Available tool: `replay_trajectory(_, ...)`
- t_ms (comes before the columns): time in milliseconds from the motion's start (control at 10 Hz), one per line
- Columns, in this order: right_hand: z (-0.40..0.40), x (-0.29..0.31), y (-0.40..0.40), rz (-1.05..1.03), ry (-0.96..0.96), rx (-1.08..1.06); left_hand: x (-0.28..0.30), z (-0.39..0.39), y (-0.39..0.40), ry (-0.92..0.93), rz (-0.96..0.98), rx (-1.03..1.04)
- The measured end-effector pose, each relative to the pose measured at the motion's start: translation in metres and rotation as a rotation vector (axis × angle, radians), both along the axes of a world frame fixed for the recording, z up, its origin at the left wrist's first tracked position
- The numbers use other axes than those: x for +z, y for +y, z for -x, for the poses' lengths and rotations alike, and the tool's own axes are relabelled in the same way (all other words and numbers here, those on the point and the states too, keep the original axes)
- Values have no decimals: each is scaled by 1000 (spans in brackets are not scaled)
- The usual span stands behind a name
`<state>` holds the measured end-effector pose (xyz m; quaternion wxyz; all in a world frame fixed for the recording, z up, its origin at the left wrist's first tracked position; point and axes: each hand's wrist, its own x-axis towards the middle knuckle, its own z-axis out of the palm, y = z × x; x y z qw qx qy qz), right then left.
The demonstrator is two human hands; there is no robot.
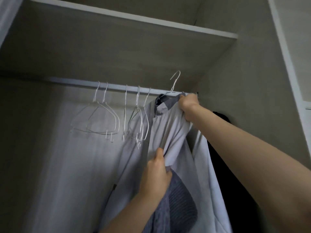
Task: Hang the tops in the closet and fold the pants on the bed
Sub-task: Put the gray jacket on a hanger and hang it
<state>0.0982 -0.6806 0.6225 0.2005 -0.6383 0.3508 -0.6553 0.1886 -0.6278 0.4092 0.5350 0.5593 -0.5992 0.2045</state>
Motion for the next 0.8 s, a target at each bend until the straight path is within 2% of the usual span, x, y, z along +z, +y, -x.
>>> replay_trajectory(200,-17,12,-41,-46,102,-70,-11,-29,-36,62,-97,-53)
replay_trajectory(400,-38,-8,-65,-79,170,62,-32,-40,-53,38,-148,-78)
replay_trajectory(500,-34,-8,-64,-88,101,105,-36,-37,-50,84,-122,-156)
replay_trajectory(800,0,-32,-29,-135,207,182,-62,-16,-23,72,-152,-241)
